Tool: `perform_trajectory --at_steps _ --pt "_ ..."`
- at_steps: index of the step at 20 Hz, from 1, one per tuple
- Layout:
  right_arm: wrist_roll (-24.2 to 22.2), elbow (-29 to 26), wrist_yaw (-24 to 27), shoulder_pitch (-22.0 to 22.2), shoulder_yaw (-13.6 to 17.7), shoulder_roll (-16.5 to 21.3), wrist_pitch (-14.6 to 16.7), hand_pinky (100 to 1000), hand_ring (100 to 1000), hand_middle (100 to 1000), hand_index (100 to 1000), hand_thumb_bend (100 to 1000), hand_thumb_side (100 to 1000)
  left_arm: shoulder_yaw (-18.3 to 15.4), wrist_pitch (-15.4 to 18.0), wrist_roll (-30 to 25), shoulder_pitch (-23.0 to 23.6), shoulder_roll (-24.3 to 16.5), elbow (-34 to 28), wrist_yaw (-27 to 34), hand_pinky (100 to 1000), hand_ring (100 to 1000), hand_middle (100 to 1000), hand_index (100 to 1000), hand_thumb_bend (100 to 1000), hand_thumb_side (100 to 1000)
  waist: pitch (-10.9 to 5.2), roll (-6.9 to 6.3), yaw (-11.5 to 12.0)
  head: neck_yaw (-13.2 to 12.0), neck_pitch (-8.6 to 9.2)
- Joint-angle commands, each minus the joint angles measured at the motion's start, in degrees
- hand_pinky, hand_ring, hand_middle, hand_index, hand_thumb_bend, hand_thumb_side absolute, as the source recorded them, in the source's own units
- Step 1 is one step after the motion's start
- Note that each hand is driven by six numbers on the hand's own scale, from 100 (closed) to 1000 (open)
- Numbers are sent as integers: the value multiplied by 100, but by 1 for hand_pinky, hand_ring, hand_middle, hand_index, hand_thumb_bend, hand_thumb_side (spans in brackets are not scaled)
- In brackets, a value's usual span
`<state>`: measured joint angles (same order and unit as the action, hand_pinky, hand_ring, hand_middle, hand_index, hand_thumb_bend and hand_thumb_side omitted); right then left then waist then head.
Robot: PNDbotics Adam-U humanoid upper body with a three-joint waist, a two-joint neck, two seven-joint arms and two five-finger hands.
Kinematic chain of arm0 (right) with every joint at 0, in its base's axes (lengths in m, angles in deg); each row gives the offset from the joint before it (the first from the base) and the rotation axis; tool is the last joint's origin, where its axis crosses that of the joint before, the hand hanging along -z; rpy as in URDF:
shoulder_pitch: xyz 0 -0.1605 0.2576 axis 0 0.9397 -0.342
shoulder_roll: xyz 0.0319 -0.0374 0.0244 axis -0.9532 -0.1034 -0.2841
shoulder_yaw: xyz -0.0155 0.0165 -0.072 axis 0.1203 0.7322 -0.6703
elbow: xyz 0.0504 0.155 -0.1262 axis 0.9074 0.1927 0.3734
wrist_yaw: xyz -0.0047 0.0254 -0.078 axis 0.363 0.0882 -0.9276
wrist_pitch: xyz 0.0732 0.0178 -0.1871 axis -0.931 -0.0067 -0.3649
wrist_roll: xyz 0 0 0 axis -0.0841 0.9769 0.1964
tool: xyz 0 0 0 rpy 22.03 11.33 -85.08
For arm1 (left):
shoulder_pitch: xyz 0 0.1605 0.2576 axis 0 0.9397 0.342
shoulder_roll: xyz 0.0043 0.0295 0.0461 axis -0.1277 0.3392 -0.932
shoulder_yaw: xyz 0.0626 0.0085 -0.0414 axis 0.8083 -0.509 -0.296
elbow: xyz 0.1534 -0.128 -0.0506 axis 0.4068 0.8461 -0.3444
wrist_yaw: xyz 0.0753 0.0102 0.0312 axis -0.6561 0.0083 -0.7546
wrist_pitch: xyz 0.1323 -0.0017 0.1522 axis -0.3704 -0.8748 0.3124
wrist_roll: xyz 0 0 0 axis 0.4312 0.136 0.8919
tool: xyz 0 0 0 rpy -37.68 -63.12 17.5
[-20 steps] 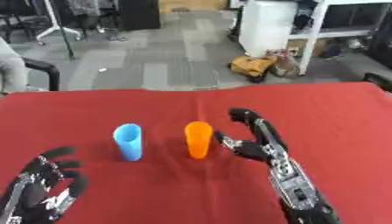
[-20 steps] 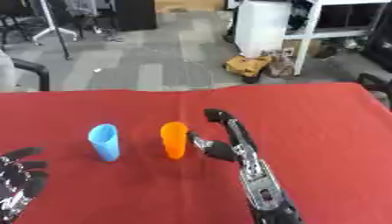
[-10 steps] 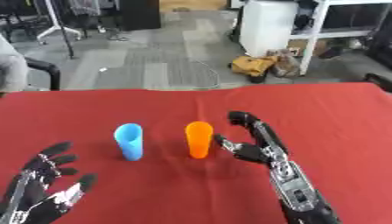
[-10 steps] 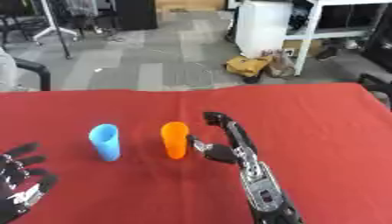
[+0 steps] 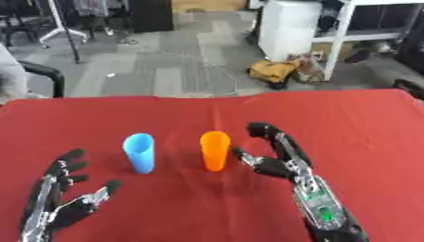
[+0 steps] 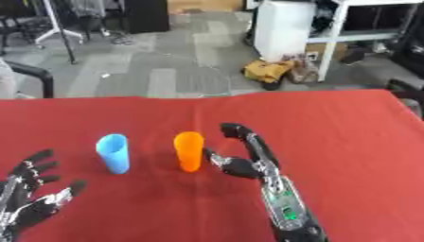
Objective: Pour the contents of one cup into another cup.
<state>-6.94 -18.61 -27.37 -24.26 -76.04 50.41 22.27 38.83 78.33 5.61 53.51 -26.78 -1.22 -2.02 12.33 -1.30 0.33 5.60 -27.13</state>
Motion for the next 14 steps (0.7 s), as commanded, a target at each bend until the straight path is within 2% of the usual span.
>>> perform_trajectory --at_steps 1,6,14 --pt "-34 -166 14 -81 -32 63 12 1000 832 764 829 474 235 43 46 117 -282 10 451 -48 709 796 843 817 787 237 -93 3 -11 -28 -24" --pt "-51 -191 29 -75 -43 38 13 1000 832 762 829 474 235 59 167 198 -688 81 976 -9 706 788 836 814 785 232 -90 17 -41 -47 -19" --pt "-73 -194 39 -78 -59 3 18 1000 831 760 829 473 234 52 220 259 -1086 97 1420 -15 709 787 834 813 782 227 -65 48 -91 -77 -3"
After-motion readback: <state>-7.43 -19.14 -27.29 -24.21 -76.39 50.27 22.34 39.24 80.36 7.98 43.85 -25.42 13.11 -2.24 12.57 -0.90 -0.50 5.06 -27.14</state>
